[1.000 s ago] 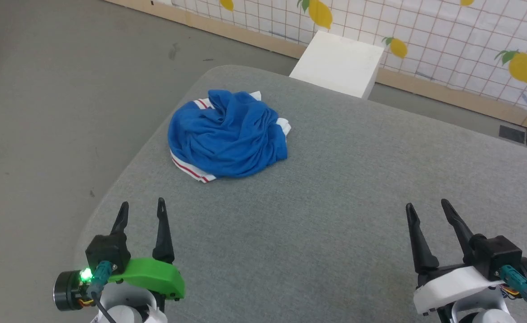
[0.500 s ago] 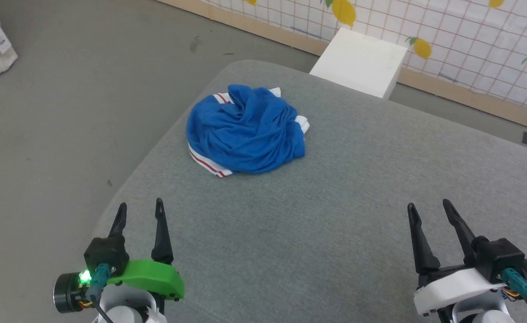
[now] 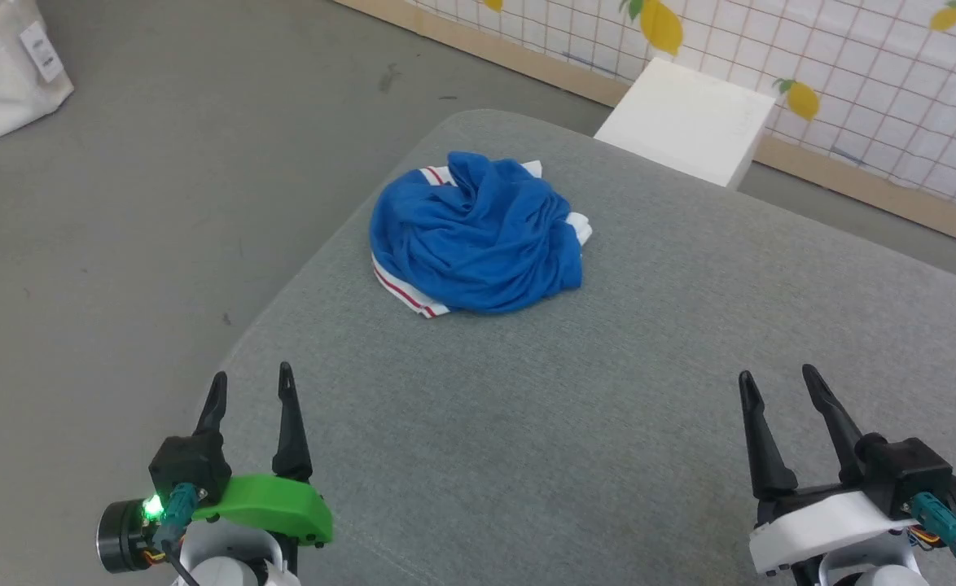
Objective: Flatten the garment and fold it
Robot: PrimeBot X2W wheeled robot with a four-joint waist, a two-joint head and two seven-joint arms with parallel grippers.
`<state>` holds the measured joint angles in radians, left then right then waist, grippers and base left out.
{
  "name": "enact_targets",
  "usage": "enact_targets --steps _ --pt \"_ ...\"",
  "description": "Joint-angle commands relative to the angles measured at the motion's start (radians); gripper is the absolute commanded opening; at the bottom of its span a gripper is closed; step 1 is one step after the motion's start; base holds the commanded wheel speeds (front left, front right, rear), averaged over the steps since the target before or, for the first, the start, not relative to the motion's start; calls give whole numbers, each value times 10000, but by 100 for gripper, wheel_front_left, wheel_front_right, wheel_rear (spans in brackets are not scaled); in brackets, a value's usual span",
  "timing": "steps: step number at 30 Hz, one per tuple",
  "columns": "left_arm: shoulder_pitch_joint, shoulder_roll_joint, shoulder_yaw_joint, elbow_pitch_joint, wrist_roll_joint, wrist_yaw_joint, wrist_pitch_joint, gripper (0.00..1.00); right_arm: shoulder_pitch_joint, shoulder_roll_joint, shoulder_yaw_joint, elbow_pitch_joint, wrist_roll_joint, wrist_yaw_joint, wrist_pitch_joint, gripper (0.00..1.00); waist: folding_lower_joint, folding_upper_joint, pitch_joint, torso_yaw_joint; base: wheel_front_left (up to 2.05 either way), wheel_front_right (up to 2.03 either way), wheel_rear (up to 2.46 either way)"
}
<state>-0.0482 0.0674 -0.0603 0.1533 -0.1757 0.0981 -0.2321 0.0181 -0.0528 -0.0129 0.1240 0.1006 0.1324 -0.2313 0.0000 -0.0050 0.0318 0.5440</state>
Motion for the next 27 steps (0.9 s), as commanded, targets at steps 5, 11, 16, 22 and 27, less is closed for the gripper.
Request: enact_targets --steps 5,11,16,22,27 --pt "-161 -39 23 120 -132 86 -212 100 -45 25 -39 87 119 -16 -198 100 0 49 -35 314 0 0 0" --pt "-172 -56 -25 186 -187 64 -297 100 -55 26 -64 149 123 -17 -280 100 0 50 13 526 0 0 0" --pt "-205 -73 -57 224 -198 25 -297 100 -78 26 -64 143 129 -17 -275 100 0 50 41 527 0 0 0" --pt "-239 -88 -38 219 -199 1 -297 100 -111 26 -92 125 104 -17 -276 100 0 50 86 509 0 0 0" --pt "-471 -103 145 215 -543 -55 -297 100 -191 26 -52 66 107 -17 -229 100 0 50 262 301 0 0 0"
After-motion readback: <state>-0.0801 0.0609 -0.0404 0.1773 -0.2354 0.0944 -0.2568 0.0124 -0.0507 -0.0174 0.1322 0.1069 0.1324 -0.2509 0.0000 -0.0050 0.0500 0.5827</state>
